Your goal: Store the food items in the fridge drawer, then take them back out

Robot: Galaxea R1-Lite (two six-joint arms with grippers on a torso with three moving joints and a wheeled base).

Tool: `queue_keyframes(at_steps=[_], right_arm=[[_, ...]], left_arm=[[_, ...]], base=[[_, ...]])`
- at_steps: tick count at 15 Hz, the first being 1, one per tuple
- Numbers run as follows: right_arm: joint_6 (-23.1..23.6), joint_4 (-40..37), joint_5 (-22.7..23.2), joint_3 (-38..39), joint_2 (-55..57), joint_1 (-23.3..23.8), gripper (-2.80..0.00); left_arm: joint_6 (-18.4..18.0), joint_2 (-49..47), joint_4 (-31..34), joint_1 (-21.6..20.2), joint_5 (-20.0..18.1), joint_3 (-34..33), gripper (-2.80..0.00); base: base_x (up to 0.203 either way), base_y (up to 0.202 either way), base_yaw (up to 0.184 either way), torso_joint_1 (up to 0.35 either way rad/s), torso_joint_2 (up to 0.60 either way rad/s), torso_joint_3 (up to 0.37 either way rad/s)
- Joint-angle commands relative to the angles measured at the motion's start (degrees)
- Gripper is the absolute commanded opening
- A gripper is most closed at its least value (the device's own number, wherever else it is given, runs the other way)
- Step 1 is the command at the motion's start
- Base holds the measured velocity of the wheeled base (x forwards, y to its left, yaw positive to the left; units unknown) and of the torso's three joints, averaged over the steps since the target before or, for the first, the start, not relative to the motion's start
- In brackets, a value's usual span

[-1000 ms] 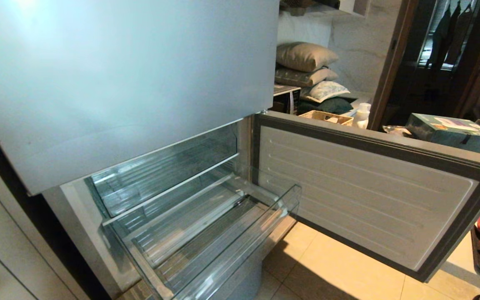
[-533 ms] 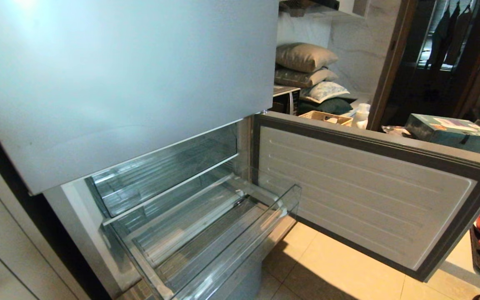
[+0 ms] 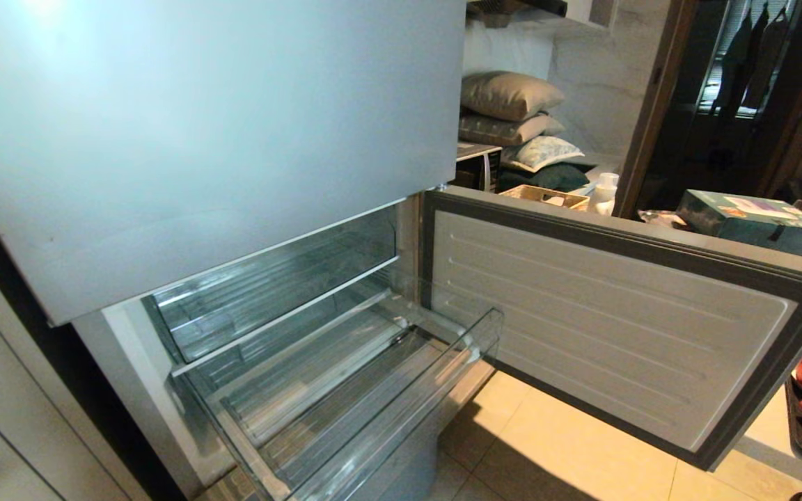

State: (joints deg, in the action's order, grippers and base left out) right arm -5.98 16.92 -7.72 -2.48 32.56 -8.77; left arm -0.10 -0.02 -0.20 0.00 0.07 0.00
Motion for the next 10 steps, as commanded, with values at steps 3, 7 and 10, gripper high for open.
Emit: queue_keyframes(at_steps=[3,7,10], right_arm=[[7.2,-7.2,0.0,2.4,-16.9,3.5,-2.80],[8.5,-11.4,4.0,2.5,-23.6,9.6,-2.80],[8.9,-15.6,6.1,2.6,-32.5,9.2,-2.80]], left_arm=[[0.0,-0.1,-0.1,0.0,0.0,-0.1,-2.80],[0.0,-0.1,-0.1,0.0,0.0,-0.1,-2.80],[0.0,-0.1,-0.1,0.0,0.0,-0.1,-2.80]], base=[[0.000,0.000,0.000,0.000,0.00,0.000],[0.000,0.000,0.000,0.000,0.00,0.000],[0.000,0.000,0.000,0.000,0.00,0.000]])
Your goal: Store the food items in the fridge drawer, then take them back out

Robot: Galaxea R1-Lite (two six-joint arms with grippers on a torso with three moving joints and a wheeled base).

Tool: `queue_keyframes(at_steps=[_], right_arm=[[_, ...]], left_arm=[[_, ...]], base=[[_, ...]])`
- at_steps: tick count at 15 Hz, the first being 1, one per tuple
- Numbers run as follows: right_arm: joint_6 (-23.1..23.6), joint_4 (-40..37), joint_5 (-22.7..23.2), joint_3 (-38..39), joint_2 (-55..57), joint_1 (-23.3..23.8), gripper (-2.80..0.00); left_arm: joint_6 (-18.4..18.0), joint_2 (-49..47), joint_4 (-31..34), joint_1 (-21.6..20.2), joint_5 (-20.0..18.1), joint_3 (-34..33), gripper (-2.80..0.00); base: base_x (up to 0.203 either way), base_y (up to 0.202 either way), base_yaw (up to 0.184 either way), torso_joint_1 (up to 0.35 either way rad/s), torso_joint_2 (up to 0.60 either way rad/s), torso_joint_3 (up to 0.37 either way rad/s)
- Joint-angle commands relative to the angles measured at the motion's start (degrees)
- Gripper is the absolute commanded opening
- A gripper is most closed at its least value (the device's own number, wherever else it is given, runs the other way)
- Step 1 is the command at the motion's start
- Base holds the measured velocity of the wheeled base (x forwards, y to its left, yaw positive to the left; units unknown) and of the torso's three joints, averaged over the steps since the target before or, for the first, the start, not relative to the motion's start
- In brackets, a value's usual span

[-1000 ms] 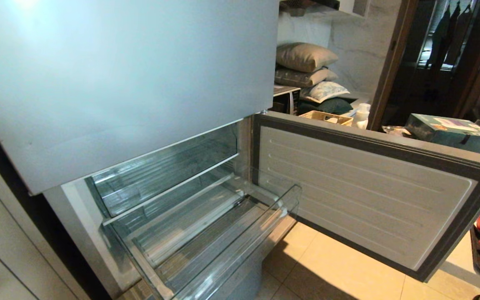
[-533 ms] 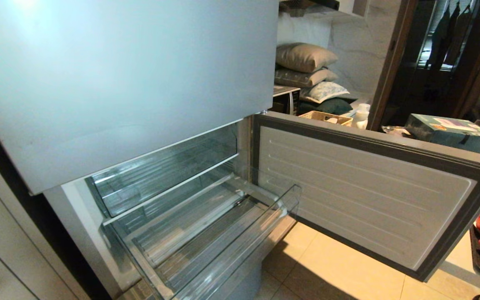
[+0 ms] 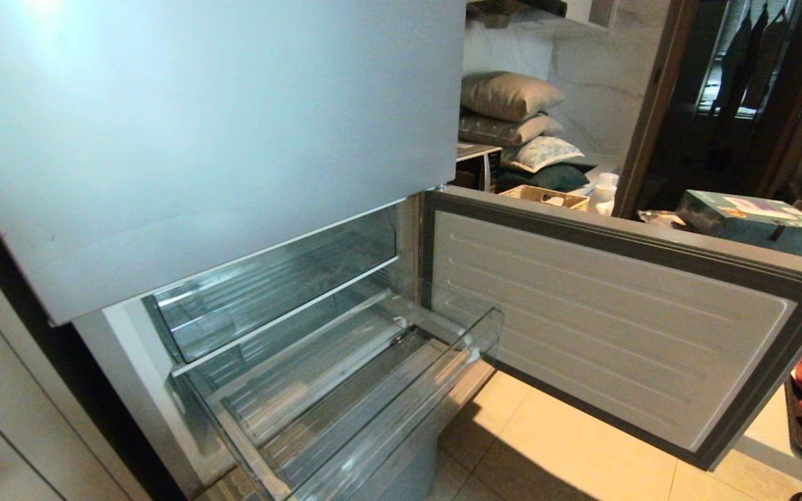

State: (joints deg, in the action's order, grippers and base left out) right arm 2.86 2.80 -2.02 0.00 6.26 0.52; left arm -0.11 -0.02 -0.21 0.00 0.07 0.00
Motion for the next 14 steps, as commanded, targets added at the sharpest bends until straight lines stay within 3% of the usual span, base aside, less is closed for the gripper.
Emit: queue_keyframes(at_steps=[1,8,14], right_arm=[[0.4,-3.2,1.1,0.1,-6.2,-0.2,-2.80],[0.2,-3.4,1.2,0.1,-6.2,-0.3,-2.80],[0.0,-3.4,1.2,0.1,-6.2,-0.3,-2.80]], left_arm=[[0.0,0.0,-0.1,0.0,0.0,-0.1,-2.80],[0.0,-0.1,-0.1,0.0,0.0,-0.1,-2.80],[0.0,0.0,-0.1,0.0,0.0,-0.1,-2.80]], base=[[0.000,0.000,0.000,0.000,0.00,0.000],[0.000,0.000,0.000,0.000,0.00,0.000],[0.000,-0.005,0.154,0.003,0.00,0.002]])
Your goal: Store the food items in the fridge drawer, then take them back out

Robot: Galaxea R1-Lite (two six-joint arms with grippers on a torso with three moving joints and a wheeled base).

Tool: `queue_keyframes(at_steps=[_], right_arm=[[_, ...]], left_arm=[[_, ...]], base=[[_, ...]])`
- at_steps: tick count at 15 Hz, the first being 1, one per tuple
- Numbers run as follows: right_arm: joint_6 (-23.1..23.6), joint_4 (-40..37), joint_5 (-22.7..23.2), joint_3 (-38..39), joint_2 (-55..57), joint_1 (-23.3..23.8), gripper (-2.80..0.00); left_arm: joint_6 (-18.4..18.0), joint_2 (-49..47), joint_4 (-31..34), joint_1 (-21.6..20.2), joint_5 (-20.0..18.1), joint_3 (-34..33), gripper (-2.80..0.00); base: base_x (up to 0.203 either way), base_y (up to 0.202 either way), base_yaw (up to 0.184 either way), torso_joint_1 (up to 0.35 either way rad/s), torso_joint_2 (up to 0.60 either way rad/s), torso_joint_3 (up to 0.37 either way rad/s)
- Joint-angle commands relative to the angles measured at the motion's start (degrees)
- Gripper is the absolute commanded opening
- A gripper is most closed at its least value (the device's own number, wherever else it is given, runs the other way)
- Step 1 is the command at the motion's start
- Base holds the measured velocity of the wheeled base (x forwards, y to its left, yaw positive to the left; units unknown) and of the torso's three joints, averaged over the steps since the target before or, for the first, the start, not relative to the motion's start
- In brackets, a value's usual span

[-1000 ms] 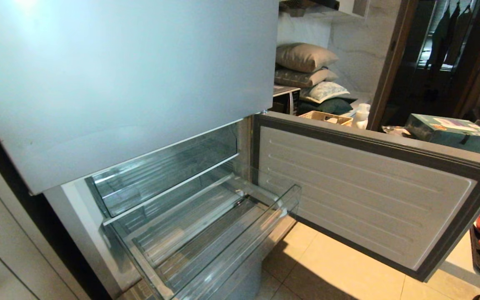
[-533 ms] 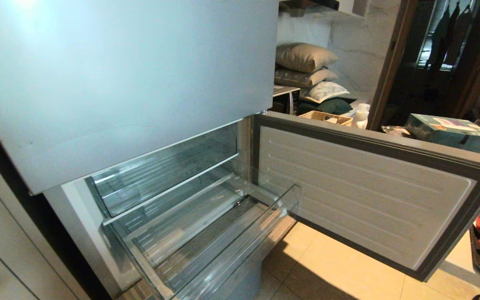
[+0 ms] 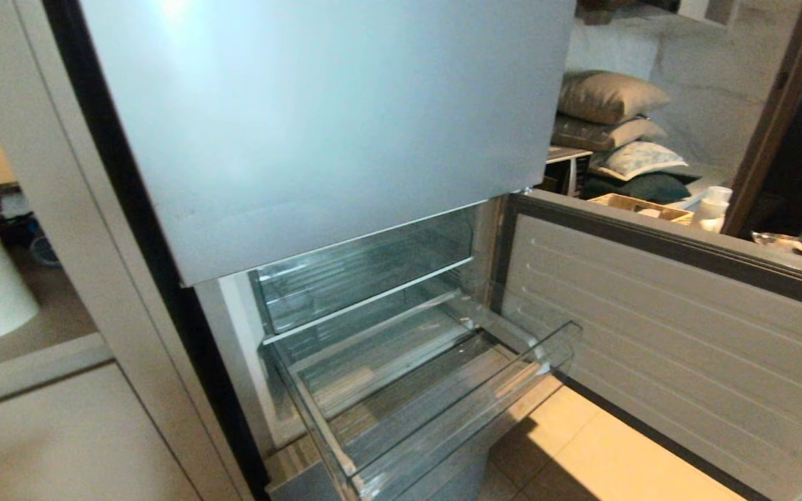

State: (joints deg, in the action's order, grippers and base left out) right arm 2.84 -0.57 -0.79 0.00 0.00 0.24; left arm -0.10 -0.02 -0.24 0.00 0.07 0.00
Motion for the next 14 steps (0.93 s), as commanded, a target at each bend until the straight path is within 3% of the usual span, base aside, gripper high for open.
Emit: queue_keyframes(at_steps=[1,6,8,11,14], right_arm=[[-0.2,0.0,-0.1,0.1,0.0,0.0,-2.80],[-0.4,0.0,-0.1,0.0,0.9,-0.1,-2.80],[-0.4,0.0,0.0,0.0,5.0,-0.2,-2.80],[-0.3,0.8,0.1,0.0,20.9,-2.8,-2.80],[-0.5,6.6,0.4,0.0,39.7,-6.1,-2.80]], left_arm=[[0.0,-0.1,0.0,0.0,0.0,-0.1,-2.80],[0.0,0.0,0.0,0.0,0.0,-0.1,-2.80],[0.0,-0.1,0.0,0.0,0.0,-0.1,-2.80],[0.0,-0.1,0.0,0.0,0.0,-0.1,-2.80],[0.0,-0.1,0.0,0.0,0.0,-0.1,-2.80]], base=[[0.002,-0.010,0.172,0.004,0.01,0.002],[0.000,-0.008,0.164,0.004,0.00,0.000],[0.001,-0.001,0.043,0.003,0.00,0.001],[0.000,0.000,0.000,0.000,0.00,0.000],[0.000,0.000,0.000,0.000,0.00,0.000]])
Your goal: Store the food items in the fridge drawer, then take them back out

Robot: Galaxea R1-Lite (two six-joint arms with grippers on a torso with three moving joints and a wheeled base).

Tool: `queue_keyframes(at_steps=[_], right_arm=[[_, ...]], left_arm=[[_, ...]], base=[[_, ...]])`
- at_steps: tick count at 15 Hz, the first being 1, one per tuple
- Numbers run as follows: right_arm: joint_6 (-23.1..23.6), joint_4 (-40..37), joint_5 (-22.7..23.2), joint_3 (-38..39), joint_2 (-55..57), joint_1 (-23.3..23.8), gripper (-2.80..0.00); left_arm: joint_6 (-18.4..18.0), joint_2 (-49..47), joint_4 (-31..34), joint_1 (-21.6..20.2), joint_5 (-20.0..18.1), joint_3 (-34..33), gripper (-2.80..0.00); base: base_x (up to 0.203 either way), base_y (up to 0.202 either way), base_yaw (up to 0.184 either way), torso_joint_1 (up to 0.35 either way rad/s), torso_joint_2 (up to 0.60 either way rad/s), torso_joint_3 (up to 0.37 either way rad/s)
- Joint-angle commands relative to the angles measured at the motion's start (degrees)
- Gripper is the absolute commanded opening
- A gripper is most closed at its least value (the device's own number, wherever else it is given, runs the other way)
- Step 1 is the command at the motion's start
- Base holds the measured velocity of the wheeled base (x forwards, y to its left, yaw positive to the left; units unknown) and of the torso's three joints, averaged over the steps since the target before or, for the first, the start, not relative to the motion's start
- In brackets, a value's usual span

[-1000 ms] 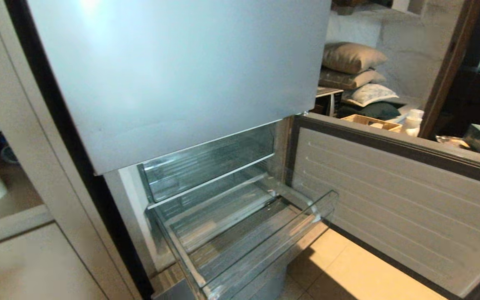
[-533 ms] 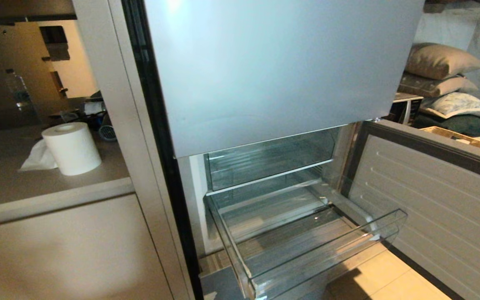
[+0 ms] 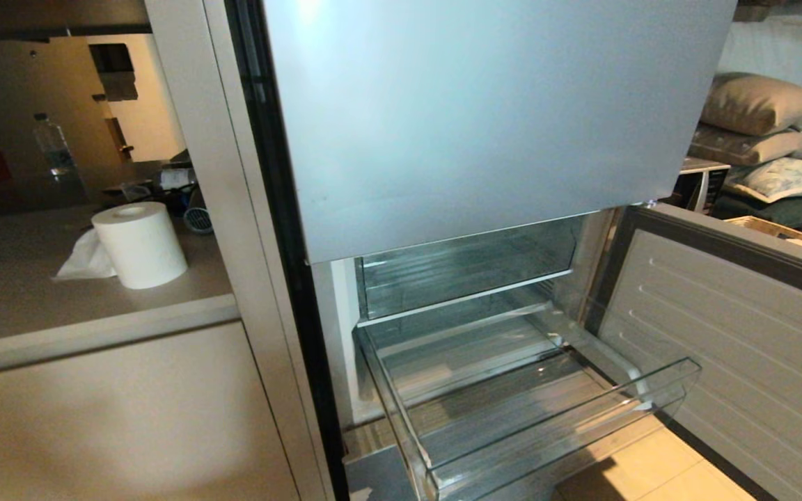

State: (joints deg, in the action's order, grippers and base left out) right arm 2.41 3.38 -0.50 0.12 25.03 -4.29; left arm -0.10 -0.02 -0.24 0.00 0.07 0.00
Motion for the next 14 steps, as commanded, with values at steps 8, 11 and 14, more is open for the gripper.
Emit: queue_keyframes(at_steps=[8,11,14], right_arm=[[-0.3,15.2,6.0,-9.4,56.4,-4.3,-2.80],[-0.4,18.0,7.3,-15.7,66.3,-4.4,-2.80],[-1.2,23.5,7.5,-21.1,75.5,-4.5,-2.80]], left_arm=[[0.0,-0.1,0.0,0.0,0.0,-0.1,-2.80],[0.0,0.0,0.0,0.0,0.0,-0.1,-2.80],[0.0,-0.1,0.0,0.0,0.0,-0.1,-2.80]], base=[[0.000,0.000,0.000,0.000,0.00,0.000],[0.000,0.000,0.000,0.000,0.00,0.000],[0.000,0.000,0.000,0.000,0.00,0.000]])
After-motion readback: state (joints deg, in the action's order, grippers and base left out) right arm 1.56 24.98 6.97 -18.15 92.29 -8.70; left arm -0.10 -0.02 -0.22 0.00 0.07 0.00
